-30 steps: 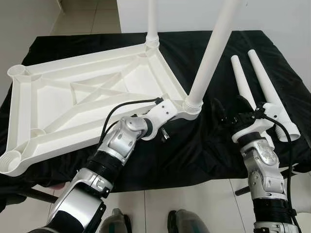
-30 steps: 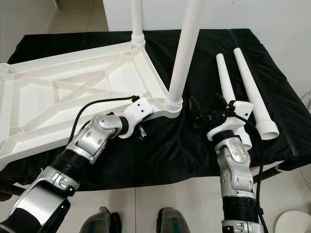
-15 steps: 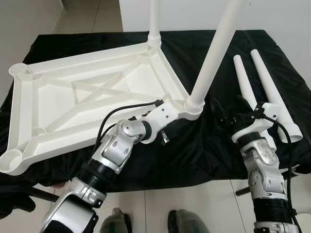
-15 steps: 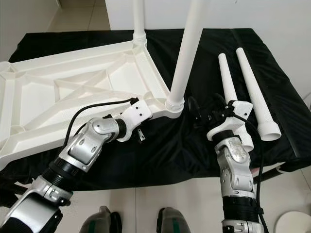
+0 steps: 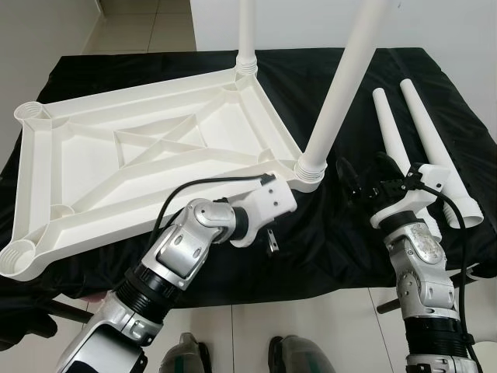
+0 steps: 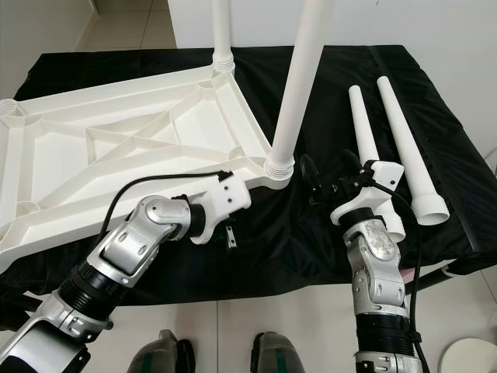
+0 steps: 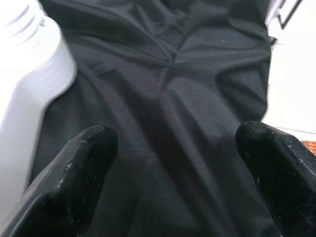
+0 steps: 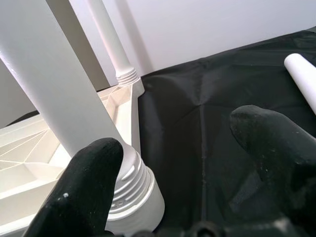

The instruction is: Building children table

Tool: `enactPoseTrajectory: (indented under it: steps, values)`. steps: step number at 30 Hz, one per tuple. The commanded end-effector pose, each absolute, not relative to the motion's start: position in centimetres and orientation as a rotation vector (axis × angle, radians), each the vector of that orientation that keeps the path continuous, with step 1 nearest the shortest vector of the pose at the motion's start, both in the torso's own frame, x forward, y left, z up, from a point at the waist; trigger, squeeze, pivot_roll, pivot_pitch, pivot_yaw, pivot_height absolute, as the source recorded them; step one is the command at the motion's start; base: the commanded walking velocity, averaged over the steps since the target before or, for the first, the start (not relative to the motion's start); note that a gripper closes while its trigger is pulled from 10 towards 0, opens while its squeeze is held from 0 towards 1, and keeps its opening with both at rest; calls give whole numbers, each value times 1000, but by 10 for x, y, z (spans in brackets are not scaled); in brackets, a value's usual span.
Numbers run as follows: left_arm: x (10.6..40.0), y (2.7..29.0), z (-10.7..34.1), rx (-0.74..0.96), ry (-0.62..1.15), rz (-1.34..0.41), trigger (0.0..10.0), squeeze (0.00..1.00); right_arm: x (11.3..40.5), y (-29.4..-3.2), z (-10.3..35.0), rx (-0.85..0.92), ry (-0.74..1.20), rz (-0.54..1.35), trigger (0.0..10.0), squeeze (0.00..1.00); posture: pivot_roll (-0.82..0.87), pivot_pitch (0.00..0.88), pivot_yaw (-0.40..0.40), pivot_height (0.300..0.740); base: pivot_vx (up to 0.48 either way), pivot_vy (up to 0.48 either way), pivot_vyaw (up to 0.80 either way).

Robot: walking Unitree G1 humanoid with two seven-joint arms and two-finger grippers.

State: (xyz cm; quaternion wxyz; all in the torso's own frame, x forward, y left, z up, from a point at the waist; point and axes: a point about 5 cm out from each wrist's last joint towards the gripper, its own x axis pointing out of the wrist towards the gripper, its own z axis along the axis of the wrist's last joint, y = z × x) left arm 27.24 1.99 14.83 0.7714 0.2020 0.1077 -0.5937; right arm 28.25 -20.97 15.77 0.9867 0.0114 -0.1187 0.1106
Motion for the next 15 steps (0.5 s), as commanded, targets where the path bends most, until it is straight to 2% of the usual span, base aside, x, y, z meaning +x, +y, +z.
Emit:
enactPoseTrajectory:
  steps: [1,7,9,10,13,15]
  values:
    - [276,20,147,436,244,-1242,10000,0,282,-213,156,16,-230,221,10000,0,-189,71,53,740,0,0,0]
    - [289,19,157,399,194,-1138,10000,0,282,-212,156,16,-231,218,10000,0,-190,70,54,740,0,0,0]
    - [298,21,165,374,169,-1075,10000,0,282,-212,156,17,-231,218,10000,0,-190,69,54,740,0,0,0]
    - [315,28,176,346,146,-941,10000,0,282,-212,156,18,-230,217,10000,0,-191,68,55,740,0,0,0]
    - [326,35,178,341,145,-845,10000,0,282,-211,156,18,-231,217,10000,0,-193,67,56,740,0,0,0]
    - [326,35,178,341,145,-845,10000,0,282,-211,156,18,-231,217,10000,0,-193,67,56,740,0,0,0]
